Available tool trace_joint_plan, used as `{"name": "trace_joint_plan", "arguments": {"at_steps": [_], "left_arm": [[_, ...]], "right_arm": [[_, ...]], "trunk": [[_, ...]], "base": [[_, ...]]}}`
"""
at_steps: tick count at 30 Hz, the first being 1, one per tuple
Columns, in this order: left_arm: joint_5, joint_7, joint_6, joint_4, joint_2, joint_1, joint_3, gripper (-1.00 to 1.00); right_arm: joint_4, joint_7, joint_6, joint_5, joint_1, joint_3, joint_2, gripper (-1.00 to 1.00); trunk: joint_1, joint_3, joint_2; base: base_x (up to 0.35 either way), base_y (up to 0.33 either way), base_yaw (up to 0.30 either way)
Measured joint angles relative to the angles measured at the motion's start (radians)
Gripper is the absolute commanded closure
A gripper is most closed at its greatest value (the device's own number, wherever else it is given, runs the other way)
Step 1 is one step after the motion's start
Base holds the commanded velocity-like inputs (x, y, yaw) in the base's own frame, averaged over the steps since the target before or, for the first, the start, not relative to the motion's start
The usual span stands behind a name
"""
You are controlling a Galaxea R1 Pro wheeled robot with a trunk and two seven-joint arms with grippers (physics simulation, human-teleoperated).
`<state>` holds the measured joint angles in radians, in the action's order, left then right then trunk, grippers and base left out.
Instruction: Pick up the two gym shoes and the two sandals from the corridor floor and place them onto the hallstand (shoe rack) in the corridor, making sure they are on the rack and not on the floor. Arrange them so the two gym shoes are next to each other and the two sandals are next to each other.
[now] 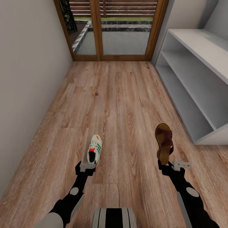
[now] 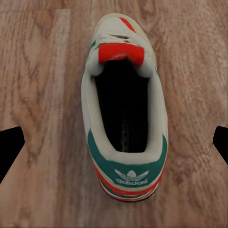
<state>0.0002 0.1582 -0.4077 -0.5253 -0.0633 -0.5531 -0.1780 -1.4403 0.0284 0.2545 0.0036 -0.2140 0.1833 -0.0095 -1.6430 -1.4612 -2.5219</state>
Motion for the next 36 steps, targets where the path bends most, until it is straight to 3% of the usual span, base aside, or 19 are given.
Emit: {"name": "trace_joint_plan", "arguments": {"at_steps": [18, 36], "left_arm": [[0.0, 0.0, -0.001, 0.0, 0.0, 0.0, 0.0, -1.0], [0.0, 0.0, -0.054, 0.001, 0.0, 0.0, -0.002, -1.0]], "right_arm": [[0.0, 0.0, 0.0, 0.0, 0.0, 0.0, 0.0, 1.0], [0.0, 0.0, 0.0, 0.0, 0.0, 0.0, 0.0, 1.0]], "trunk": [[-0.008, -0.099, -0.004], [-0.008, -0.104, -0.004]], "base": [[0.0, 0.0, 0.0], [0.0, 0.0, 0.0]]}}
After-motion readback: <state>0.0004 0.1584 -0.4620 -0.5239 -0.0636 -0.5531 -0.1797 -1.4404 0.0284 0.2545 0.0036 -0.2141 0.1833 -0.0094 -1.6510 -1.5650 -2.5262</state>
